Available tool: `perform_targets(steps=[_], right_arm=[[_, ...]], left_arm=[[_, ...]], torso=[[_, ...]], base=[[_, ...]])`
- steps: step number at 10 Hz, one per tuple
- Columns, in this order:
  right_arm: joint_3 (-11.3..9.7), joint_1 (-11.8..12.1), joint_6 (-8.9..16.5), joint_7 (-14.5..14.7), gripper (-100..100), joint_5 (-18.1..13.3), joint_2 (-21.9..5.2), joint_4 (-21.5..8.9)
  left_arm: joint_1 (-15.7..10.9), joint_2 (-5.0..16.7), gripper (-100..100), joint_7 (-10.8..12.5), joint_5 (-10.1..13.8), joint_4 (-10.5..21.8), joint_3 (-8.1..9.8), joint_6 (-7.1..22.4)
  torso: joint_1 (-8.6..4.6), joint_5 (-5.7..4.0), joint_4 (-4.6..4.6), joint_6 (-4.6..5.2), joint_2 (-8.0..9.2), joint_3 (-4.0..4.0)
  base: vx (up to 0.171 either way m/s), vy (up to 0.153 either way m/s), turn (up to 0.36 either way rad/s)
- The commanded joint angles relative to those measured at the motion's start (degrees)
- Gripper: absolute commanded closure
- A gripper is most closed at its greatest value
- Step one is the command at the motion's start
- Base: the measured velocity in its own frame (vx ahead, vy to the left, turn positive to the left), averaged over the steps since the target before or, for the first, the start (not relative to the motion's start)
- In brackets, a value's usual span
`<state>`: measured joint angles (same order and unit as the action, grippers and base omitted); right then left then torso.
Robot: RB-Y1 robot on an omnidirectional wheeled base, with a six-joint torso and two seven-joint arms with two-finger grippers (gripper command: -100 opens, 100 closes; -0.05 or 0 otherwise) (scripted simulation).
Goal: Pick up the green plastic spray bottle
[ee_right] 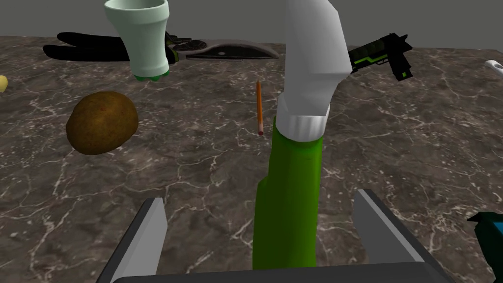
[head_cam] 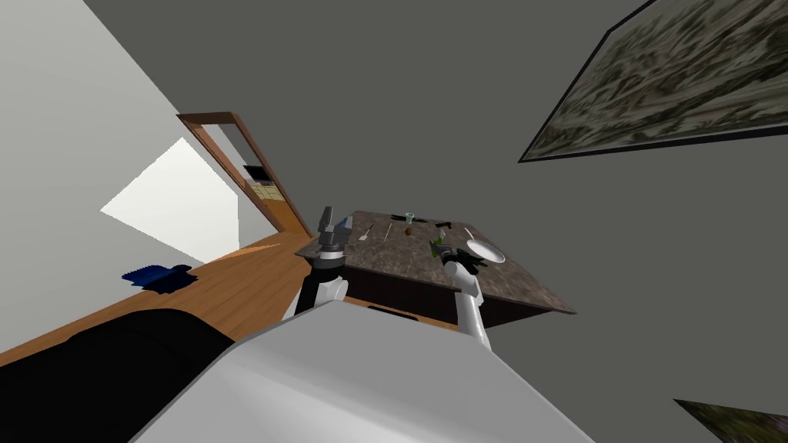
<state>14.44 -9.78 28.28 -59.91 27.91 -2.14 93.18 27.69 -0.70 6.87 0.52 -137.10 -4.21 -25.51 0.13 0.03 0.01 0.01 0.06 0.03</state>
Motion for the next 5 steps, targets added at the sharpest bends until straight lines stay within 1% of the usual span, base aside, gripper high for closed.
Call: perform_targets(steps=[1,2,3,4,5], right_arm=[[0.0,-1.2,0.2,2.9,-100,2.9,0.1,-2.9],[0.0,-1.2,0.2,2.9,-100,3.1,0.1,-3.7],[-0.7,-3.8,-1.6,5.5,-100,5.8,-1.1,-5.8],[-0.7,-5.7,-1.6,6.8,-100,7.4,-1.1,-7.6],[-0.7,-6.0,-1.6,8.6,-100,9.4,-1.1,-9.6]], left_arm=[[0.0,0.0,0,0.0,0.0,0.0,0.00,0.0],[0.0,0.0,0,0.0,0.0,0.0,0.00,0.0],[0.0,0.0,0,0.0,0.0,0.0,0.00,0.0],[0.0,0.0,0,0.0,0.0,0.0,0.01,0.0],[0.0,0.0,0,0.0,0.0,0.0,0.00,0.0]], torso=[[0.00,0.00,0.00,0.00,0.00,0.00],[-0.03,-0.01,-0.01,0.00,-0.01,-0.01],[-0.10,-0.02,-0.01,0.02,-0.03,-0.02],[-0.07,-0.01,0.00,0.05,0.01,0.00],[-0.01,0.00,0.00,0.01,0.02,0.01]], base=[[-0.016,0.022,0.033],[-0.004,0.002,0.020],[-0.026,0.019,-0.215],[-0.029,0.037,-0.123],[-0.012,0.020,0.003]])
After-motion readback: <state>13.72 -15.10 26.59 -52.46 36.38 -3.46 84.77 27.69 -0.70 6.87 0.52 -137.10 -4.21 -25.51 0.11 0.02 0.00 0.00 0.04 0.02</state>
